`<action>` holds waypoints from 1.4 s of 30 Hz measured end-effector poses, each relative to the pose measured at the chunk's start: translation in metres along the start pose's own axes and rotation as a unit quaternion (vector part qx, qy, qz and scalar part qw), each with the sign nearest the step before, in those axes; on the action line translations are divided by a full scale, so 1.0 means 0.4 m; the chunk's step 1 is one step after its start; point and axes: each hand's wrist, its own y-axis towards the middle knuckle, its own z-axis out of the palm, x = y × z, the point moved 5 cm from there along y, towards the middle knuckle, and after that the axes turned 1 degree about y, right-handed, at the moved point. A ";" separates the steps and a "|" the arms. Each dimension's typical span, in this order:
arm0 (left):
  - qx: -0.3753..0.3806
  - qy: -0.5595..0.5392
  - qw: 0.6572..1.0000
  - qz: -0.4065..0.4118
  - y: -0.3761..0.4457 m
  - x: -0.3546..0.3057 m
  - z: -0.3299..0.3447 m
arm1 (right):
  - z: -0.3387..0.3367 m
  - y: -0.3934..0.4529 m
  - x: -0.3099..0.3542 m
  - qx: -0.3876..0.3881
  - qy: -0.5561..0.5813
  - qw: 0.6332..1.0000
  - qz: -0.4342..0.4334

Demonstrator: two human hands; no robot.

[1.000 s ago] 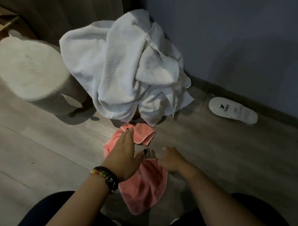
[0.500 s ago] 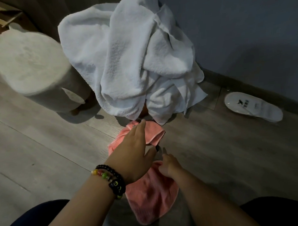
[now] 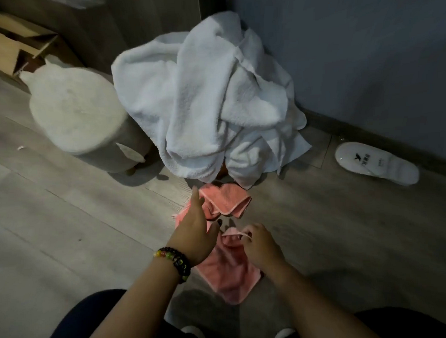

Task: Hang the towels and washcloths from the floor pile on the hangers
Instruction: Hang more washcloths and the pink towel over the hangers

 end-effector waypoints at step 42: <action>-0.092 -0.166 0.912 0.364 -0.880 -1.444 -0.600 | -1.636 -1.389 0.729 -0.377 0.087 0.874 -0.294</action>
